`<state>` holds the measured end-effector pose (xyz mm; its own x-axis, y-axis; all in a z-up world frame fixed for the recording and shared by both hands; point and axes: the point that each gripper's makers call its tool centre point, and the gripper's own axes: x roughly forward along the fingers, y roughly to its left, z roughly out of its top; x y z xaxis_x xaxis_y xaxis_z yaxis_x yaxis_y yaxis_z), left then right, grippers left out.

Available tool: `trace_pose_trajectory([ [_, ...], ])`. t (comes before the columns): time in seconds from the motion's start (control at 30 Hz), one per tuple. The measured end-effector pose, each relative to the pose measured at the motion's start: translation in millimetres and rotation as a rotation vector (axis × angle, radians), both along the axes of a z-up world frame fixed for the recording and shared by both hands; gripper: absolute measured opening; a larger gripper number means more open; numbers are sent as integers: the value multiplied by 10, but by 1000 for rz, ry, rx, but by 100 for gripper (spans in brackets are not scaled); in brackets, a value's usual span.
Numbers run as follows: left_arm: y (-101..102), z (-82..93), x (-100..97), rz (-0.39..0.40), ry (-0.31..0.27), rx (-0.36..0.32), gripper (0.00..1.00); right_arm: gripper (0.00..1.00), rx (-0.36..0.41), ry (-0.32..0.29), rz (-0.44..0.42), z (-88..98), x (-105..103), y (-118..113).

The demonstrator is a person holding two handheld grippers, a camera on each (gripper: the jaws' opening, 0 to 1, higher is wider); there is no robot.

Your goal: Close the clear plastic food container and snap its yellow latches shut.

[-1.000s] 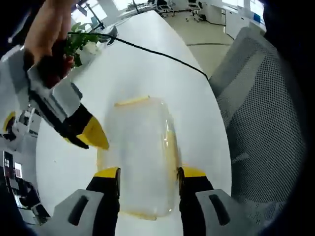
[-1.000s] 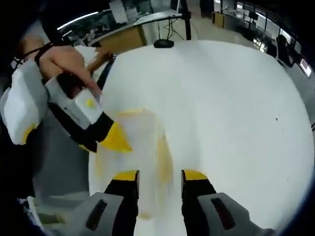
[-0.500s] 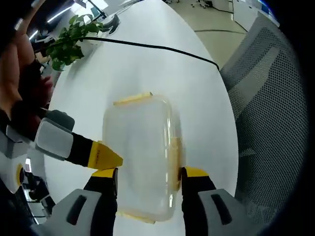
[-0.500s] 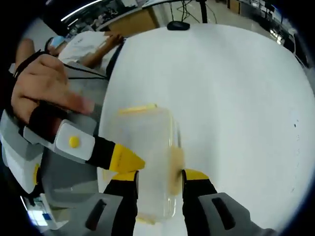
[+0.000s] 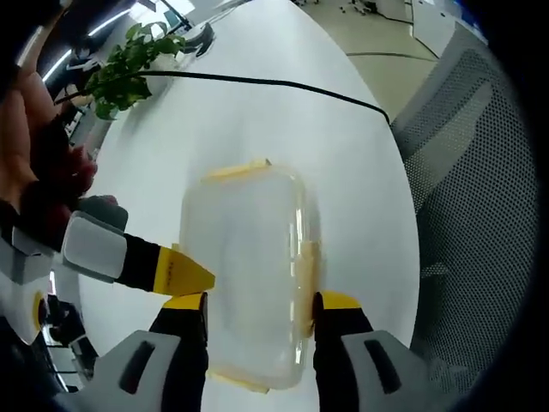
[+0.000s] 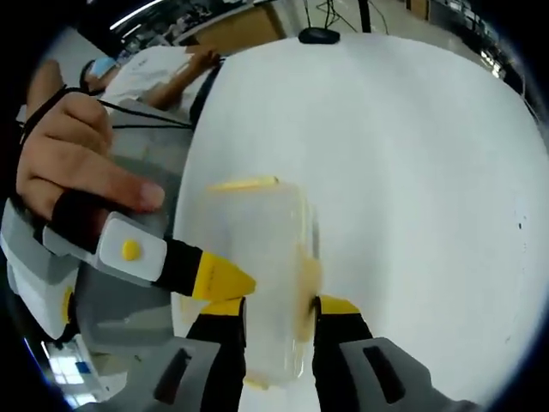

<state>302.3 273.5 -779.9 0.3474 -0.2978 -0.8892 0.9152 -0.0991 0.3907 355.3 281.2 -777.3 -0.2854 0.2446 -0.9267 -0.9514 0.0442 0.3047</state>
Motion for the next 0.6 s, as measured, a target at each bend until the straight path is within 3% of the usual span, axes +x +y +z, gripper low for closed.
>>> trace_pose_trajectory([
  [0.2,-2,6,14,23,-6,-22,45,24,-24,4,-6,5,-16,6],
  [0.23,7,-7,14,23,-8,-14,45,23,-72,17,4,-1,-53,-82],
  [0.27,-16,-28,-9,19,-7,-22,46,23,-45,8,13,-42,-61,-45],
  [0.6,-2,-11,9,20,-12,-27,46,27,-29,8,-2,-22,-24,-25],
])
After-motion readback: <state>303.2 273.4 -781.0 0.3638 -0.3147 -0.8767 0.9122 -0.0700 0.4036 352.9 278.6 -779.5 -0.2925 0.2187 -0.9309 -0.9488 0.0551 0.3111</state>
